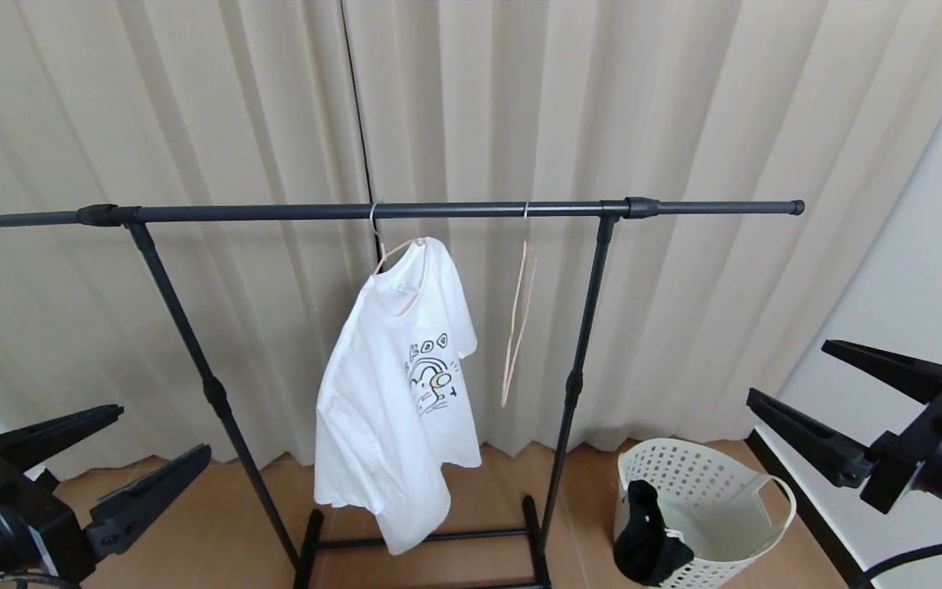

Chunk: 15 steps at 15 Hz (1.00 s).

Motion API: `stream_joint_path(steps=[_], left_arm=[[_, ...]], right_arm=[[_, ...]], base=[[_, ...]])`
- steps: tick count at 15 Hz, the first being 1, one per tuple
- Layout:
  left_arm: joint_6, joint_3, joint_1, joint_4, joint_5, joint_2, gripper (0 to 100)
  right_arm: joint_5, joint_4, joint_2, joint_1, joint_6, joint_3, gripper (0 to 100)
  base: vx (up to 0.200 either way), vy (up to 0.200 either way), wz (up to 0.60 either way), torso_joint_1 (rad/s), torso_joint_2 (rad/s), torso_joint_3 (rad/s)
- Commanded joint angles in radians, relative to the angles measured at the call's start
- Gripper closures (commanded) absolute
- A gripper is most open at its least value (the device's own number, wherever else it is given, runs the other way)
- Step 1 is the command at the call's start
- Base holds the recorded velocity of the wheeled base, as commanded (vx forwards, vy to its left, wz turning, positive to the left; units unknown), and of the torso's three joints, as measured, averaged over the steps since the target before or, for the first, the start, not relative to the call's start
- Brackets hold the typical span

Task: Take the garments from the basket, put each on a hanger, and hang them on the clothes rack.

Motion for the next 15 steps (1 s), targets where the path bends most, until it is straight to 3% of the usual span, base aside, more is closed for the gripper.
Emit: stream_joint_path(steps=[1,3,5,7,9,12,13,15], left_arm=[[-0.032,0.059,0.0,-0.002,0.001,-0.019,0],[-0.067,0.142,0.0,-0.005,-0.033,-0.071,0],[-0.068,0.203,0.0,0.015,-0.12,-0.198,0],[-0.064,0.241,-0.018,0.055,-0.123,-0.277,0],[-0.09,0.241,-0.032,0.261,-0.125,-0.487,0],[-0.096,0.232,-0.084,0.529,-0.113,-0.769,0],[-0.102,0.223,-0.074,0.555,-0.09,-0.812,0],[-0.084,0.221,-0.034,0.567,0.036,-0.866,0]], right_arm=[[-0.045,0.066,-0.083,0.001,0.041,0.03,0],[-0.066,0.147,-0.178,0.002,0.104,0.102,0],[-0.069,0.213,-0.308,0.002,0.102,0.192,0],[-0.086,0.305,-0.426,0.001,0.097,0.224,0],[-0.143,0.592,-0.67,0.002,0.094,0.212,0],[-0.152,0.865,-0.914,-0.013,0.073,0.175,0],[-0.153,0.914,-0.971,-0.038,0.068,0.18,0],[-0.153,0.955,-1.057,-0.118,0.03,0.203,0]], base=[[0.0,0.0,0.0,0.0,0.0,0.0],[0.0,0.0,0.0,0.0,0.0,0.0],[0.0,0.0,0.0,0.0,0.0,0.0],[0.0,0.0,0.0,0.0,0.0,0.0],[0.0,0.0,0.0,0.0,0.0,0.0],[0.0,0.0,0.0,0.0,0.0,0.0],[0.0,0.0,0.0,0.0,0.0,0.0],[0.0,0.0,0.0,0.0,0.0,0.0]])
